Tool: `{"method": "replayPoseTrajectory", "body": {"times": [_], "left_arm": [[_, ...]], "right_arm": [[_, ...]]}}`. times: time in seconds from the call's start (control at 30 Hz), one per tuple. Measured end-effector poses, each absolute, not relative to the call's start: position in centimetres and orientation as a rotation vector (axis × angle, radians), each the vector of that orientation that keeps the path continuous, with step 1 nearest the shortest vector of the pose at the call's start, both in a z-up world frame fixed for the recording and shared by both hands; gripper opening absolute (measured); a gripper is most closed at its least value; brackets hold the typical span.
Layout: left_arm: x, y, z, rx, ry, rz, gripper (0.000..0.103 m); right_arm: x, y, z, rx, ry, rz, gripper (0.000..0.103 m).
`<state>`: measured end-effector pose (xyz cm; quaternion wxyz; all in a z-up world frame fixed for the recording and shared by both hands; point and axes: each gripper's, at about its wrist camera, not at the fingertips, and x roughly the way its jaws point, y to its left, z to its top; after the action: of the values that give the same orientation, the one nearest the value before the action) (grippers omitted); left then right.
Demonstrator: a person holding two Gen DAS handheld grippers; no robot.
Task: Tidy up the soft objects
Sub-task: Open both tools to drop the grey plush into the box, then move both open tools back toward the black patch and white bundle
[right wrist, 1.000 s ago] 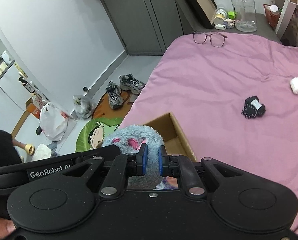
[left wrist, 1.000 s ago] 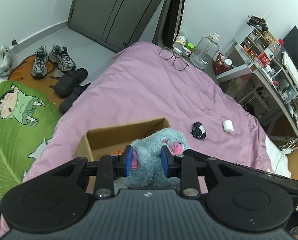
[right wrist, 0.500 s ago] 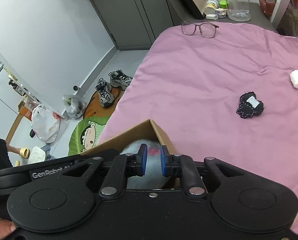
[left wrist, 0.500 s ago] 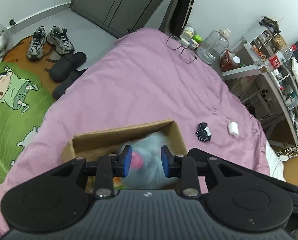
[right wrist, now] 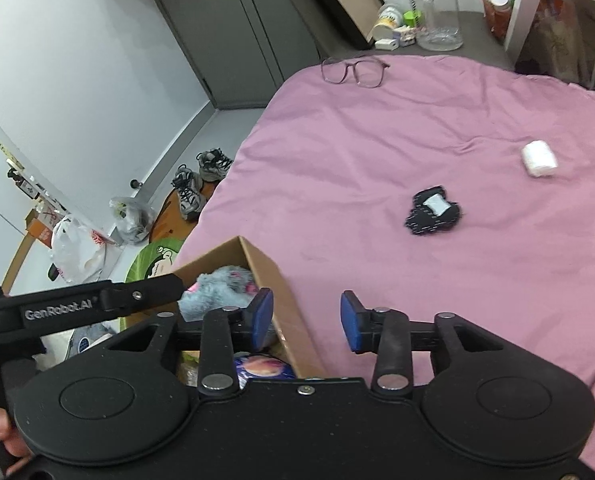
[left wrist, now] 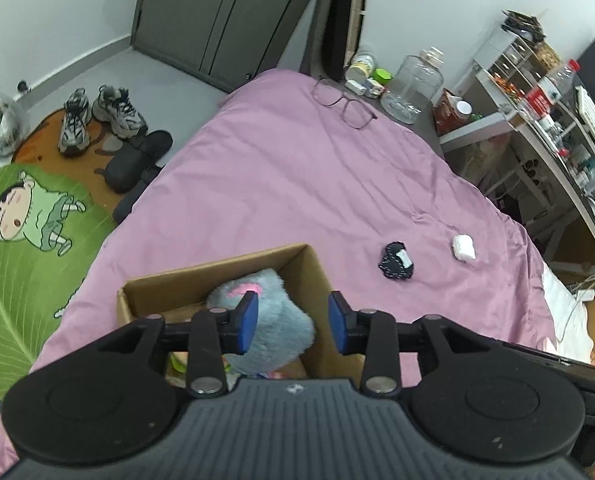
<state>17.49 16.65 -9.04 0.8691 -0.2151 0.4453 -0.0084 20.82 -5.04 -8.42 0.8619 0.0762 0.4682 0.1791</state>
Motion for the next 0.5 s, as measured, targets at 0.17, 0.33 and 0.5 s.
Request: {"method": "replayPoseTrajectory", "body": {"times": [0.17,0.33,0.5], "left_arm": [[17.0,15.0,-7.2,-0.397,0.924,-0.008,0.054],[16.7,13.5,-5.5,-0.351,0.912,0.019,0.067],[16.5,12.1,-4.2,-0.337,0.918,0.012,0.069]], "right_arm": [[20.0,-6.8,-7.0,0.143,0.953,0.361,0.058],[19.5,-8.7,-5.9,0.154,0.921,0.342,0.067],[19.1,-10.7,-5.0,0.167,0.901,0.329,0.076]]}}
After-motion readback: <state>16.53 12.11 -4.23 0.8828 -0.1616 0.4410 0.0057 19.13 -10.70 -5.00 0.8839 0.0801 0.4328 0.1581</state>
